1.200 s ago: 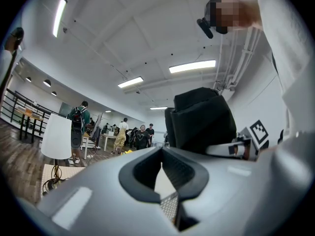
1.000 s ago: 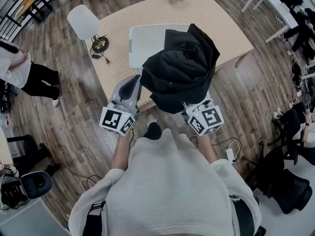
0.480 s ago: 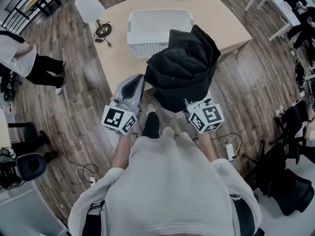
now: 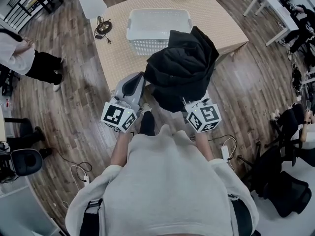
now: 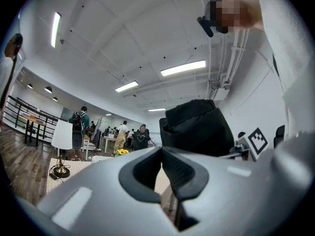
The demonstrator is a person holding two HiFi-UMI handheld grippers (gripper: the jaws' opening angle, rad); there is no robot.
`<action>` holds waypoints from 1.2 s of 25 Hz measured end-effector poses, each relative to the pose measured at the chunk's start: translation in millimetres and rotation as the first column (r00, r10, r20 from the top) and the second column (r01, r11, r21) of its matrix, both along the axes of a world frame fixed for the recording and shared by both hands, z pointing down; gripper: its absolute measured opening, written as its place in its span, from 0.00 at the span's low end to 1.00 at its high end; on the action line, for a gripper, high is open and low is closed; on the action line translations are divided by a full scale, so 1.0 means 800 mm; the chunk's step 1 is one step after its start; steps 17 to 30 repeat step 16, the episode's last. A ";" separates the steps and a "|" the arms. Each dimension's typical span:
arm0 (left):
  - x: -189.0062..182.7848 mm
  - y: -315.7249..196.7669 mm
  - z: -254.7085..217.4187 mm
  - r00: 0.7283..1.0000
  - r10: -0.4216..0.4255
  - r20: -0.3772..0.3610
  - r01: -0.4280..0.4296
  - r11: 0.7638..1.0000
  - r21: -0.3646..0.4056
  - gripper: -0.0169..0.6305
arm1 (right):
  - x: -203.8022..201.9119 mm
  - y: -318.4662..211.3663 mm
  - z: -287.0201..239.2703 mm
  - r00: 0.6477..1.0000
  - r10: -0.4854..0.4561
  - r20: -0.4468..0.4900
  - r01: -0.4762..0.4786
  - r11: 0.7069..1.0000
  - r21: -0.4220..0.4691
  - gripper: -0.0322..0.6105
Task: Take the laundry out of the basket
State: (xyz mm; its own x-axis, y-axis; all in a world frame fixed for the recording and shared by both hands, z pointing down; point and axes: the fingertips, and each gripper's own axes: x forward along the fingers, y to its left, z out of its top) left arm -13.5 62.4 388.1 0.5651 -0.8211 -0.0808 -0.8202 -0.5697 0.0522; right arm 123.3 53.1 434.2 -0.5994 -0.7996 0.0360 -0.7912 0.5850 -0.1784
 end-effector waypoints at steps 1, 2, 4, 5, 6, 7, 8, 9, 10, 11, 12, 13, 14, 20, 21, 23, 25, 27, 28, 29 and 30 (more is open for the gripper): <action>0.002 0.000 -0.001 1.000 0.003 -0.002 -0.003 1.000 0.003 0.04 | 0.000 0.000 -0.002 1.000 0.000 0.000 0.000 1.000 0.005 0.31; 0.003 0.000 -0.001 1.000 0.006 -0.003 -0.006 1.000 0.006 0.04 | 0.000 0.000 -0.003 1.000 -0.001 -0.001 0.001 1.000 0.009 0.31; 0.005 0.000 -0.002 1.000 0.010 -0.004 -0.010 1.000 0.012 0.04 | 0.000 0.000 -0.005 1.000 0.000 -0.001 0.000 1.000 0.015 0.31; 0.006 0.000 -0.003 1.000 0.011 -0.004 -0.011 1.000 0.014 0.04 | 0.001 0.000 -0.005 1.000 0.000 -0.002 0.000 1.000 0.017 0.31; 0.006 0.000 -0.003 1.000 0.011 -0.004 -0.011 1.000 0.016 0.04 | 0.001 0.000 -0.006 1.000 0.000 -0.003 0.000 1.000 0.019 0.31; 0.006 0.000 -0.004 1.000 0.011 -0.003 -0.011 1.000 0.018 0.04 | 0.001 -0.001 -0.007 1.000 0.000 -0.004 0.000 1.000 0.021 0.31; 0.005 0.000 -0.004 1.000 0.010 -0.003 -0.010 1.000 0.020 0.04 | 0.001 -0.001 -0.007 1.000 0.000 -0.005 0.000 1.000 0.024 0.31; 0.005 0.000 -0.004 1.000 0.010 -0.003 -0.010 1.000 0.020 0.04 | 0.001 -0.002 -0.007 1.000 0.001 -0.005 0.000 1.000 0.026 0.31; 0.005 0.001 -0.004 1.000 0.010 -0.003 -0.010 1.000 0.020 0.04 | 0.001 -0.002 -0.007 1.000 0.001 -0.004 -0.001 1.000 0.026 0.31; 0.005 0.001 -0.004 1.000 0.009 -0.004 -0.009 1.000 0.019 0.04 | 0.001 -0.003 -0.007 1.000 0.002 -0.003 -0.001 1.000 0.026 0.31; 0.005 0.002 -0.003 1.000 0.009 -0.004 -0.009 1.000 0.019 0.04 | 0.001 -0.003 -0.007 1.000 0.002 -0.002 -0.002 1.000 0.026 0.31; 0.005 0.002 -0.003 1.000 0.009 -0.004 -0.009 1.000 0.019 0.04 | 0.001 -0.002 -0.007 1.000 0.002 -0.001 -0.002 1.000 0.025 0.31; 0.005 0.003 -0.003 1.000 0.008 -0.004 -0.008 1.000 0.019 0.04 | 0.001 -0.002 -0.007 1.000 0.002 0.000 -0.002 1.000 0.024 0.31; 0.005 0.005 -0.003 1.000 0.008 -0.004 -0.008 1.000 0.020 0.04 | 0.001 -0.001 -0.007 1.000 0.001 0.001 -0.001 1.000 0.023 0.31; 0.005 0.005 -0.003 1.000 0.008 -0.004 -0.008 1.000 0.020 0.04 | 0.001 -0.001 -0.007 1.000 0.001 0.001 -0.001 1.000 0.023 0.31; 0.005 0.005 -0.003 1.000 0.008 -0.004 -0.008 1.000 0.020 0.04 | 0.001 -0.001 -0.007 1.000 0.001 0.001 -0.001 1.000 0.023 0.31; 0.005 0.005 -0.003 1.000 0.008 -0.004 -0.008 1.000 0.020 0.04 | 0.001 -0.001 -0.007 1.000 0.001 0.001 -0.001 1.000 0.023 0.31; 0.005 0.005 -0.003 1.000 0.008 -0.004 -0.008 1.000 0.020 0.04 | 0.001 -0.001 -0.007 1.000 0.001 0.001 -0.001 1.000 0.023 0.31; 0.005 0.005 -0.003 1.000 0.008 -0.004 -0.008 1.000 0.020 0.04 | 0.001 -0.001 -0.007 1.000 0.001 0.001 -0.001 1.000 0.023 0.31; 0.005 0.005 -0.003 1.000 0.008 -0.004 -0.008 1.000 0.020 0.04 | 0.001 -0.001 -0.007 1.000 0.001 0.001 -0.001 1.000 0.023 0.31; 0.005 0.005 -0.003 1.000 0.008 -0.004 -0.008 1.000 0.020 0.04 | 0.001 -0.001 -0.007 1.000 0.001 0.001 -0.001 1.000 0.023 0.31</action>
